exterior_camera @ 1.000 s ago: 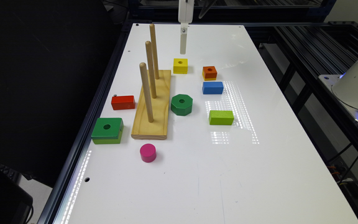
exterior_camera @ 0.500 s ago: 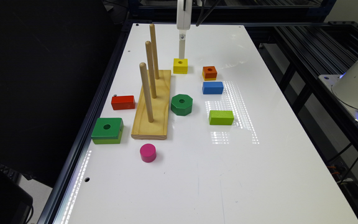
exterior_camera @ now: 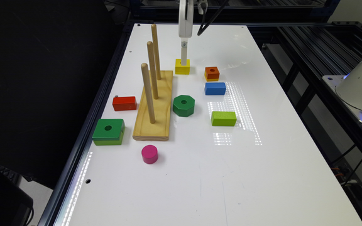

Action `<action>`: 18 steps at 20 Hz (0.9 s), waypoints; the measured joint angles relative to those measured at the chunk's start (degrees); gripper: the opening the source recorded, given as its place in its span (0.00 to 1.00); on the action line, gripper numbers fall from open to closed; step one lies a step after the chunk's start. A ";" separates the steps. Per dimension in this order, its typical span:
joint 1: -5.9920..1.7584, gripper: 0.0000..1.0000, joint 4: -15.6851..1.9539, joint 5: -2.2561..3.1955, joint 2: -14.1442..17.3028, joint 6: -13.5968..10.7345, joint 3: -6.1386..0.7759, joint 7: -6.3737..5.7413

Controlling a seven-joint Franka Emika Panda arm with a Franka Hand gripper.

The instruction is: Pick up yellow block.

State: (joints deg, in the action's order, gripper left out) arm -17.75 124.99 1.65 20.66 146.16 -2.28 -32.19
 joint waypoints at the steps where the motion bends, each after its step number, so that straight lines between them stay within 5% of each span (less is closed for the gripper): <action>1: 0.00 1.00 -0.01 0.00 0.00 0.00 0.00 0.00; 18: -0.01 1.00 -0.36 0.03 3.77 3.24 0.04 0.00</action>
State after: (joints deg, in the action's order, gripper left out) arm -17.76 124.63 1.68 24.43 149.40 -2.24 -32.19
